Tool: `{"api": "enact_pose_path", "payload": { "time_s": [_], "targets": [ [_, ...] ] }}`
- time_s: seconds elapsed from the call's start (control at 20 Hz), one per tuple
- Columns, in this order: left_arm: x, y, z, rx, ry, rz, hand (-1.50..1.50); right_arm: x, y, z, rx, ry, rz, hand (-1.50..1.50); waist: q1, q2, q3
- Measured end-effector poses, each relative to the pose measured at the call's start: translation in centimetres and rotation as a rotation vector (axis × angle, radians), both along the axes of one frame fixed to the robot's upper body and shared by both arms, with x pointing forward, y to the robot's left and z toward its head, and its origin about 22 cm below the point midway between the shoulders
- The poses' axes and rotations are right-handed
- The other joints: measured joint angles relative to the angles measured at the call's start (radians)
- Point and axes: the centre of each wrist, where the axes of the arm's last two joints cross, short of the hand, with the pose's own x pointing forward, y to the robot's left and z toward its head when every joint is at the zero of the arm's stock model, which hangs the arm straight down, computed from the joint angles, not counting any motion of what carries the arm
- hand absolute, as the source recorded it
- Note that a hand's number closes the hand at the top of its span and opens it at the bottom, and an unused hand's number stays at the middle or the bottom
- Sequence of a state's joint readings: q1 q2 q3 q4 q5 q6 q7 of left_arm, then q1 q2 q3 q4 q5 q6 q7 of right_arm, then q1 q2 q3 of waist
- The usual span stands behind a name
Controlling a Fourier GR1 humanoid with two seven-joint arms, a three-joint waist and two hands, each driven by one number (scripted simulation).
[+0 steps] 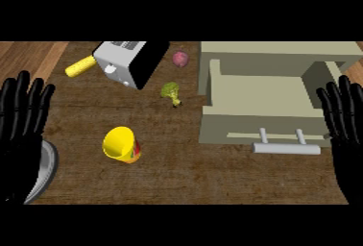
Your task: Pick up the cup, place it into the drawer and close the drawer
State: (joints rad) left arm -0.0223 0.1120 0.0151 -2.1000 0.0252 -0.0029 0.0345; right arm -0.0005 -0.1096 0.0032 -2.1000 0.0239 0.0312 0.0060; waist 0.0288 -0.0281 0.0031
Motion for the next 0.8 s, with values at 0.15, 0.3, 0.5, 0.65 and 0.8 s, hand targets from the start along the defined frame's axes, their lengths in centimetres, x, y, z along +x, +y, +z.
{"api": "enact_pose_path", "payload": {
  "time_s": [0.15,0.3,0.5,0.65,0.8],
  "targets": [
    [0.1,1.1,0.4,0.007,-0.012,-0.098,-1.50,0.1,0.2,0.1,0.010,-0.018,0.011,-1.50,-0.013,0.015,-0.002],
    [0.3,1.6,0.3,0.010,-0.014,-0.289,-1.50,0.0,0.5,0.0,0.032,-0.032,0.013,-1.50,-0.024,0.022,-0.004],
    [1.1,2.4,-1.8,-0.106,0.154,-0.415,-1.50,0.5,0.4,-0.4,0.010,0.067,0.079,-1.50,-0.028,0.029,-0.004],
    [2.1,3.6,-2.4,-0.152,0.218,-0.461,-1.50,1.0,0.1,-0.6,0.002,0.106,0.106,-1.50,-0.029,0.030,-0.004],
    [3.2,5.0,-3.9,-0.167,0.254,-0.476,-1.50,1.8,0.3,-0.7,0.002,0.123,0.121,-1.50,-0.029,0.030,-0.003]
  ]
}}
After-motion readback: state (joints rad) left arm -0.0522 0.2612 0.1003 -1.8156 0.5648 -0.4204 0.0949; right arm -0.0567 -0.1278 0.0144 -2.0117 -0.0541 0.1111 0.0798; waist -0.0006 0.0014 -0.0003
